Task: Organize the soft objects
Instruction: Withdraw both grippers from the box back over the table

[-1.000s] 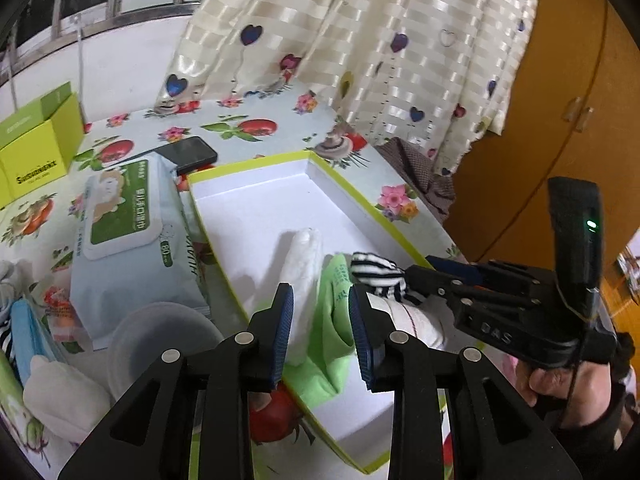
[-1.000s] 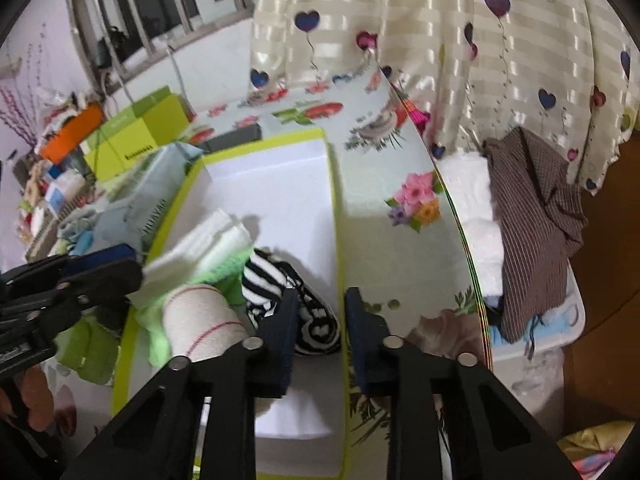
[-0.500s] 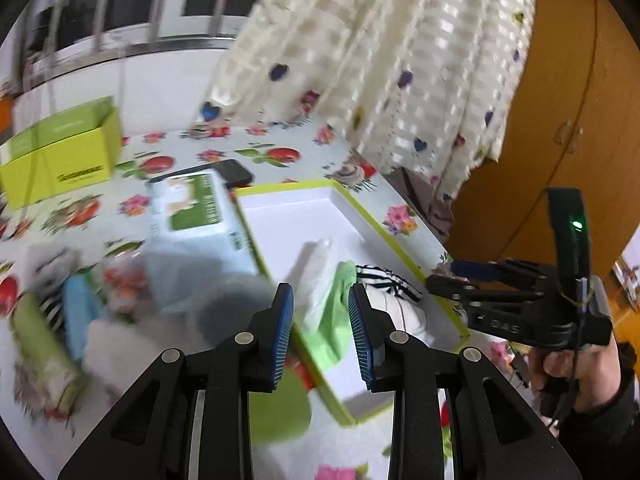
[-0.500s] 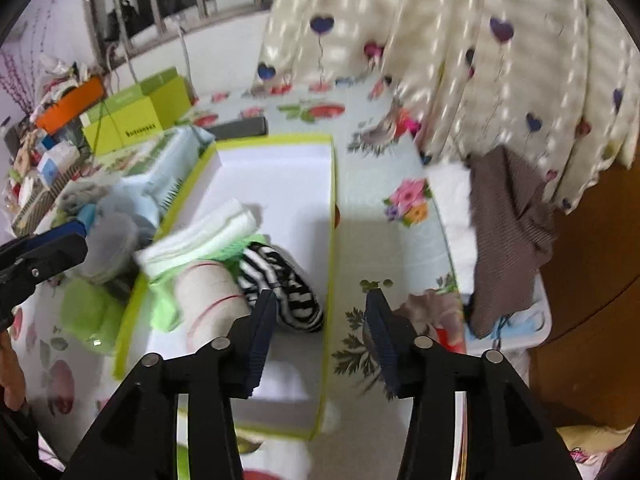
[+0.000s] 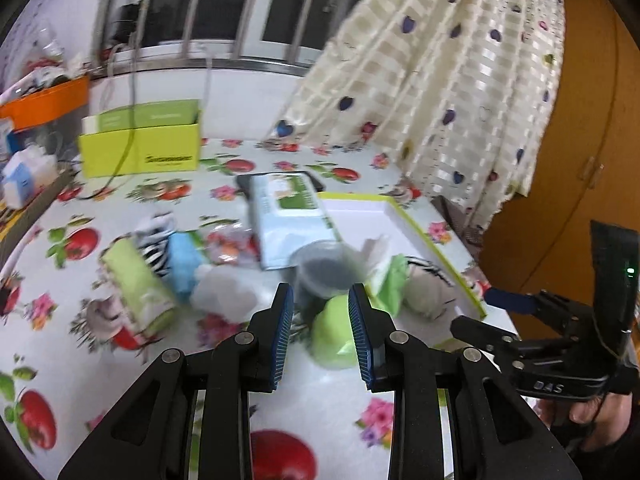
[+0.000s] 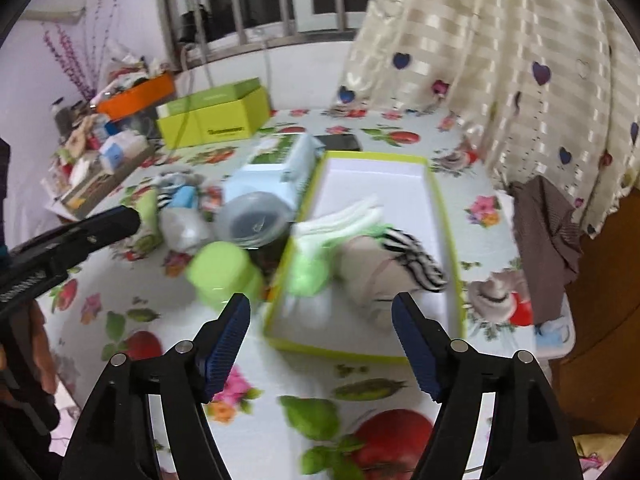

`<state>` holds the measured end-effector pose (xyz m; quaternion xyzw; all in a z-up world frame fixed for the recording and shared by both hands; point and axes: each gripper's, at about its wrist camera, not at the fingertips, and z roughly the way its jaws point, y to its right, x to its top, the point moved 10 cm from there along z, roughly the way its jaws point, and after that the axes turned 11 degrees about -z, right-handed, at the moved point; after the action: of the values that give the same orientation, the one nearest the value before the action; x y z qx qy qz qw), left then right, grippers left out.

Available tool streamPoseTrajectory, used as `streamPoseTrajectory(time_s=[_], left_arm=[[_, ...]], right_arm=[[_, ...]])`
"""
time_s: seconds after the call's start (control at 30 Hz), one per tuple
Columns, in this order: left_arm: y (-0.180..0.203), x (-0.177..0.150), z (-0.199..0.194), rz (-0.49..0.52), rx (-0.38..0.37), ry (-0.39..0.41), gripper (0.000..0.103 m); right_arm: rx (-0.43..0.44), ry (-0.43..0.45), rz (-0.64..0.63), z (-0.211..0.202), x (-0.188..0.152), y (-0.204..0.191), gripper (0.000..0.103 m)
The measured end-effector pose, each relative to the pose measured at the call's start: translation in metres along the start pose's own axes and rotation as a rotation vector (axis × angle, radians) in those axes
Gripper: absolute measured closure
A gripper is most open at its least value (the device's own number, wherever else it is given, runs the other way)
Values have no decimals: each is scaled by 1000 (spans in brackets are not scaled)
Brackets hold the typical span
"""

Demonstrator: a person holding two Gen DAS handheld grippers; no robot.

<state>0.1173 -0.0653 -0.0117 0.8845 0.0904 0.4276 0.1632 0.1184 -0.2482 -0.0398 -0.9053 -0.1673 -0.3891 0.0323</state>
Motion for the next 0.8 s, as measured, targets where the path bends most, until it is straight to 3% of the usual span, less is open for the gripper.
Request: streamPoseTrajectory(time_s=[0.3,0.8], left_arm=[[-14,-18,-26,51,42,10,73],[-29,-34,-43,65,75,8,73]], right_arm=[[36,23,-90,-8,2,-48,26],[116,51,-180,-16,3,-86,26]])
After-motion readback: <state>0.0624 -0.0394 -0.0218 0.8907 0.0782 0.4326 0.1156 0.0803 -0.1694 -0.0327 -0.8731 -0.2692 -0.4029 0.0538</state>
